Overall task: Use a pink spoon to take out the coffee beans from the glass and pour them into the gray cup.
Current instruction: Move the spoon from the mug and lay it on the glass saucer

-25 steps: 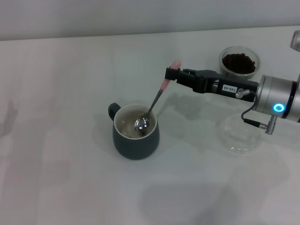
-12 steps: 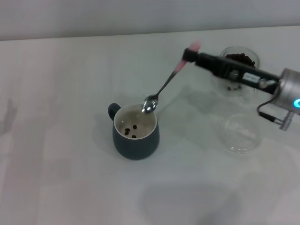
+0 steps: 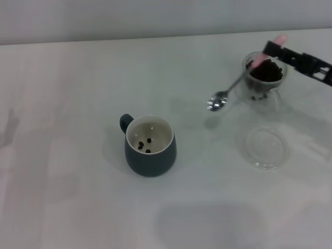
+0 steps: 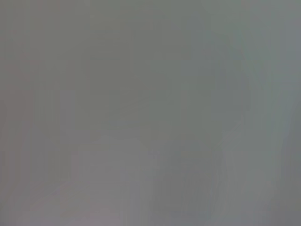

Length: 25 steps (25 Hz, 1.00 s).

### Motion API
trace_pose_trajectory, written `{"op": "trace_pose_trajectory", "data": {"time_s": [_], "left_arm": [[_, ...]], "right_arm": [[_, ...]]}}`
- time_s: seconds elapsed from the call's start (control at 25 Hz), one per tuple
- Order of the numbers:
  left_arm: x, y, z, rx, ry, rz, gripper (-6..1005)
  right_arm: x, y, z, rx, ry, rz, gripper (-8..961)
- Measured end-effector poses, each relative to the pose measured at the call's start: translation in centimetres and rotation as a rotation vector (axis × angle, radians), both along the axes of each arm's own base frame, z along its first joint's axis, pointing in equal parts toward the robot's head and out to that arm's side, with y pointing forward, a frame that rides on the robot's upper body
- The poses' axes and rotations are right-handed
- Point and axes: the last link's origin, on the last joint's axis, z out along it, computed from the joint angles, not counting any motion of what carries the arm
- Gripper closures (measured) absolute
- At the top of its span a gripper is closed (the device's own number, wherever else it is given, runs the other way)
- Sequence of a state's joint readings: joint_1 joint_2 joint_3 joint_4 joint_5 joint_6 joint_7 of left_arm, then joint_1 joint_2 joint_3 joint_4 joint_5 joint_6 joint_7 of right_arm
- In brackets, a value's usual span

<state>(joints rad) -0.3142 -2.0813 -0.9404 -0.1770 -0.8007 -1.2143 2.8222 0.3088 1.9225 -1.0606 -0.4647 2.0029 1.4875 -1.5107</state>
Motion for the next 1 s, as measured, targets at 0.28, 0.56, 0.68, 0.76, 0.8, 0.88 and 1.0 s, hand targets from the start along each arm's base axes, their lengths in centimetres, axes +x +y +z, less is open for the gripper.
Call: {"op": "trace_pose_trajectory", "data": {"time_s": [0.28,0.56,0.68,0.76,0.8,0.88,1.0], "left_arm": [[0.1,0.0,-0.1,0.001,-0.003,-0.004,108],[0.0,-0.1,-0.1,0.002,-0.004,0.000,107],[0.0,-0.3,-0.1,0.002,-0.005,0.003,107],[-0.1,-0.3,-0.2,0.001,-0.005,0.004,107],[-0.1,-0.3,-0.2,-0.001,-0.006,0.004,107],[0.0,-0.4,-0.3,-0.003,-0.007,0.005,106],[0.0,-0.4,-0.3,-0.005,-0.008,0.006,106]], "right_arm": [[1.7,0.4,1.7,-0.083,-0.086,-0.051,807],[3.9,0.7,2.7,-0.094,-0.212,-0.125,808],[4.5,0.5,3.4,-0.112,-0.253,-0.132,808],[4.9,0.3,3.7,-0.131,-0.281,-0.134,807],[5.1,0.2,3.7,-0.139,-0.292,-0.136,807],[5.4,0.0,3.7,-0.155,-0.312,-0.138,807],[5.5,-0.1,3.4,-0.176,-0.334,-0.135,808]]}}
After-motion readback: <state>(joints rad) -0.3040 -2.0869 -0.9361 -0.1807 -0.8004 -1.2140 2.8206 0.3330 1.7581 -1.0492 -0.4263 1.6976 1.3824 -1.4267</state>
